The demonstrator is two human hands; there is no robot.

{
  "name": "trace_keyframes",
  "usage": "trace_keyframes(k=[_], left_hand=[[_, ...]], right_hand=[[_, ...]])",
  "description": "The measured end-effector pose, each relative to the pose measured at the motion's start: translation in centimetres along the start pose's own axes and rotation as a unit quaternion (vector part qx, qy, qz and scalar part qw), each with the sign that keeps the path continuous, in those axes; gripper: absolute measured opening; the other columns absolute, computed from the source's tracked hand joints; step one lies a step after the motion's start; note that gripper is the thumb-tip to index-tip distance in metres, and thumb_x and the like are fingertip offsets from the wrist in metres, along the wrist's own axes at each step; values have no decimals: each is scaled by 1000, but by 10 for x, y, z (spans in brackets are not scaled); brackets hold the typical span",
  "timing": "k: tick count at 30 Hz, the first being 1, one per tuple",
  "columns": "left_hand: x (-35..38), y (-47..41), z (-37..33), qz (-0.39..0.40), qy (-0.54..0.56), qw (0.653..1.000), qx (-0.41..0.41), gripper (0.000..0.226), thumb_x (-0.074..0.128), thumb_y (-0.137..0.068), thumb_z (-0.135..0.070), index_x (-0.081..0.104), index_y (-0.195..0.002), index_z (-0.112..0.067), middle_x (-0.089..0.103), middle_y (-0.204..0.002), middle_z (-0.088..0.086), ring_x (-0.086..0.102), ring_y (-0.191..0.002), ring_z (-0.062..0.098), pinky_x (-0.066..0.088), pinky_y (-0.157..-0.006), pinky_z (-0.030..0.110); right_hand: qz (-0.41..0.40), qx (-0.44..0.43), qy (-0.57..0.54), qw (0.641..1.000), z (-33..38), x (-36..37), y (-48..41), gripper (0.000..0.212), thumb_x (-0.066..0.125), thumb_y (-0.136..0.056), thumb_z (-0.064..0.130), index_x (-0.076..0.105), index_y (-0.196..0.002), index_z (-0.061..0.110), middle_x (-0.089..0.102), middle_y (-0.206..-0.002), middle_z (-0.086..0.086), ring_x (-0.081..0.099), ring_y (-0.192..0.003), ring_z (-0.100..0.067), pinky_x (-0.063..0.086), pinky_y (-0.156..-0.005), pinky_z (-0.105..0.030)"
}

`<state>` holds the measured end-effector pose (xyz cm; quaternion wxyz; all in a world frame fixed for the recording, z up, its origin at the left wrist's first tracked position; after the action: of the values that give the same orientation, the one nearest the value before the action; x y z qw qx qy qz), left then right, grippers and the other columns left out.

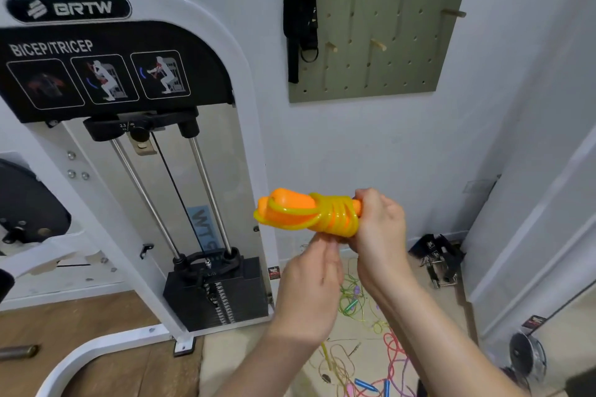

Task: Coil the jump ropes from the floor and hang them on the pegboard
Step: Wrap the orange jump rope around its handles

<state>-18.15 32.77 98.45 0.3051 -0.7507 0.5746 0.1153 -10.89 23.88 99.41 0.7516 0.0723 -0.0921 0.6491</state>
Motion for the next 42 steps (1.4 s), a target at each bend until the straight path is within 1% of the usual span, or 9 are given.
trace_keyframes(k=[3,6,10,17,22,27,31,36,42], left_hand=[[7,5,0,2,-211,974,86,37,23,-93,-39,54,-92,-18,64,-67,3,60,-61,28,27,-47,22],[3,6,-4,29,-358,928,95,13,54,-82,-27,51,-71,-21,51,-44,-2,52,-34,22,24,-36,24],[-7,4,-5,49,-437,891,116,36,90,-44,-23,56,-57,-21,51,-43,-3,51,-34,19,23,-37,19],[-41,-7,-12,-4,-397,880,261,33,45,-91,-36,59,-67,-18,53,-59,-4,54,-49,20,31,-38,23],[-57,-11,-22,-46,-379,869,313,26,49,-97,-33,67,-87,-18,56,-70,-2,55,-58,19,42,-38,30],[-66,-21,-22,9,-273,905,325,31,49,-94,-38,70,-88,-15,62,-76,-1,60,-65,21,50,-50,34],[-74,-34,-18,80,17,989,120,25,82,-57,-45,75,-71,-25,68,-66,5,59,-61,21,51,-60,35],[-56,-31,-4,198,323,925,10,38,83,-50,-53,70,-69,-22,64,-65,-3,56,-62,16,38,-53,21],[-40,-21,-6,256,414,873,-14,38,76,-65,-55,72,-75,-19,48,-52,-13,36,-41,0,16,-40,18]], right_hand=[[-43,-118,138,983,-1,-3,-5,35,43,-80,23,30,-48,20,29,-43,10,26,-47,-9,24,-49,-30],[-45,-218,251,942,0,0,-1,35,38,-87,29,29,-54,21,34,-44,6,33,-49,-15,28,-50,-37],[-31,-296,400,866,-2,3,-4,31,31,-92,34,32,-66,18,47,-50,-11,39,-51,-37,27,-50,-36],[117,-360,508,773,-1,6,-2,24,30,-93,38,35,-75,23,61,-61,-14,58,-65,-42,26,-53,-35],[216,-373,471,770,21,9,5,36,25,-95,48,25,-65,27,34,-48,5,40,-57,-31,24,-55,-34],[290,-359,427,778,37,9,15,42,22,-96,54,33,-63,31,39,-49,6,42,-50,-13,35,-52,-34],[330,-391,442,737,50,8,30,38,24,-95,53,34,-65,32,35,-47,7,37,-45,-10,31,-48,-29],[363,-397,388,748,70,10,43,38,43,-94,40,34,-58,30,31,-44,8,34,-44,-10,24,-46,-17],[362,-248,214,873,70,9,30,35,68,-79,30,59,-60,2,38,-48,-3,31,-47,-5,24,-43,-18]])
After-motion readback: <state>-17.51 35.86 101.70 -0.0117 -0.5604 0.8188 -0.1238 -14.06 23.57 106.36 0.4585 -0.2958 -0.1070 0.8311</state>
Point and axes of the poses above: each hand's wrist, its own y-axis away from the middle knuckle, its own x-axis out of the palm, z = x × y, the point moved 4 cm from there along -y, towards the middle knuckle
